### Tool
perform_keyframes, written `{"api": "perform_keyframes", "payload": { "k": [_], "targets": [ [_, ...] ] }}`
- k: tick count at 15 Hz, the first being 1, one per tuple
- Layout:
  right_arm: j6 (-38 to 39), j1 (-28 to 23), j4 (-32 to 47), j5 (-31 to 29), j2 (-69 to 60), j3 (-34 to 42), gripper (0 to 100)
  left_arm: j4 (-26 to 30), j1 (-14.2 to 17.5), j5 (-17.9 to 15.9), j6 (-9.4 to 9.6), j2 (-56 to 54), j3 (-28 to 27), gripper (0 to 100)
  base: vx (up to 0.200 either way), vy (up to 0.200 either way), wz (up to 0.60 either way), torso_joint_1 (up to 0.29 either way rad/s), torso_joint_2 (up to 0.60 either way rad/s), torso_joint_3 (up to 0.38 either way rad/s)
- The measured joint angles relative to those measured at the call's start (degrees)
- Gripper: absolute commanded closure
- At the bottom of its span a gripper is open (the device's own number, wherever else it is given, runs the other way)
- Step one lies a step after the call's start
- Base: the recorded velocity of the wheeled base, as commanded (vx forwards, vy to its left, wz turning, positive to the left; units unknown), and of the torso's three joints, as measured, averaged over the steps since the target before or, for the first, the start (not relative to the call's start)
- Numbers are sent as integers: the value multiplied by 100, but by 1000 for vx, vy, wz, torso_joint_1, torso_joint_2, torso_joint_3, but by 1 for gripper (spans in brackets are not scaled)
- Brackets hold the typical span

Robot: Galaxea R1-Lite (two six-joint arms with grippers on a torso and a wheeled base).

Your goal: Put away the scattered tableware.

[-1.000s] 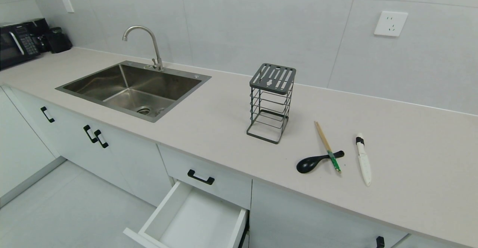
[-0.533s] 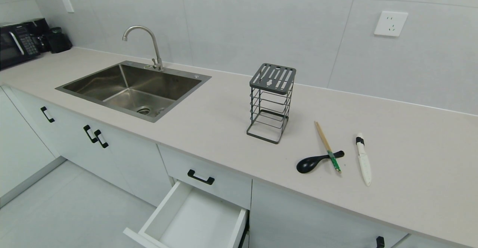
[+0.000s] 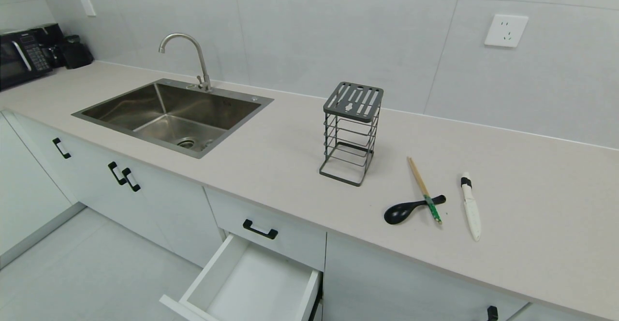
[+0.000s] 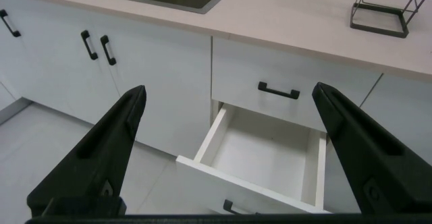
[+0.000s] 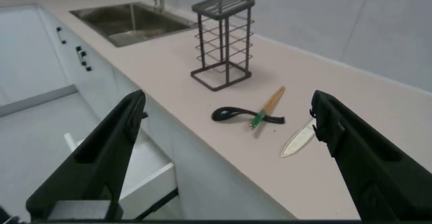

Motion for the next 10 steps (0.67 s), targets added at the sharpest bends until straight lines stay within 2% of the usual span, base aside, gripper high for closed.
{"api": "perform_keyframes", "payload": {
  "k": [3, 5, 8, 10],
  "targets": [
    [-37, 18, 99, 456, 1297, -696, 0, 0, 0, 0, 5, 0, 0, 0, 0, 0, 0, 0, 0, 0],
    [-51, 112, 123, 555, 2111, -1037, 0, 0, 0, 0, 2, 0, 0, 0, 0, 0, 0, 0, 0, 0],
    [-91, 449, 4, 451, 3202, -1300, 0, 2, 0, 2, 2, 0, 0, 0, 0, 0, 0, 0, 0, 0],
    [-155, 658, -534, 271, 3963, -1359, 0, 0, 0, 0, 5, 0, 0, 0, 0, 0, 0, 0, 0, 0]
  ]
}}
